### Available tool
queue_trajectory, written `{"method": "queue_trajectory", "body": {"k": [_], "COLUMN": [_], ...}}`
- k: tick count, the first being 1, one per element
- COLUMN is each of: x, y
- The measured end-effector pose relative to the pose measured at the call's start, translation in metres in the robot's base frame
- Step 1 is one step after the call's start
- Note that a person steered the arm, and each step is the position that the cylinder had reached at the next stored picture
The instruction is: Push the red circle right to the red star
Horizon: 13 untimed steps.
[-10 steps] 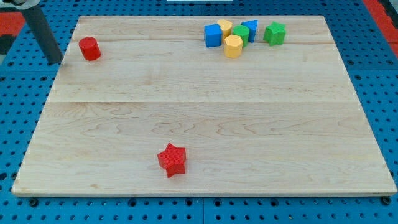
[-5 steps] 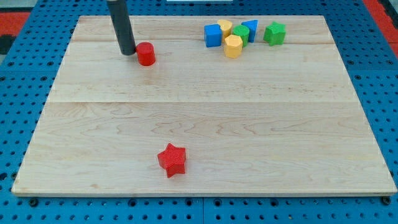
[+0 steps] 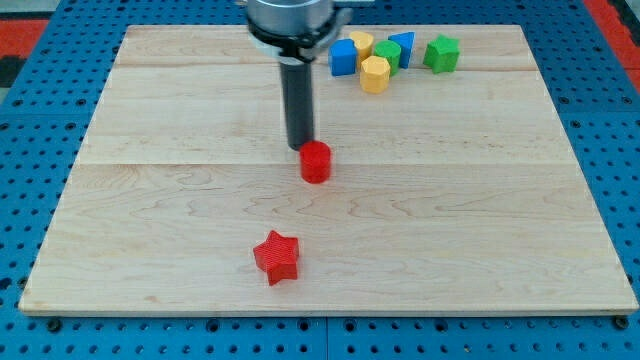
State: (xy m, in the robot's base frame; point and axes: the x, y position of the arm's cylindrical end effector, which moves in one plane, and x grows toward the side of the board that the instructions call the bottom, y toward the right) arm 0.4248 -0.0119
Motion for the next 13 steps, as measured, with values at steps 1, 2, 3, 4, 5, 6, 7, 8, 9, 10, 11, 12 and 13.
{"method": "queue_trajectory", "body": {"k": [1,2,3,4,5,6,7,8,9,10,11,12,13], "x": [0.022,0.034,0.066,0.085,0.111,0.116,0.119,0.136,0.152,0.151,0.148,0.133,0.077], "y": [0.006,0.028,0.050,0.054,0.059,0.084,0.111,0.112,0.112,0.092,0.056,0.039,0.115]}}
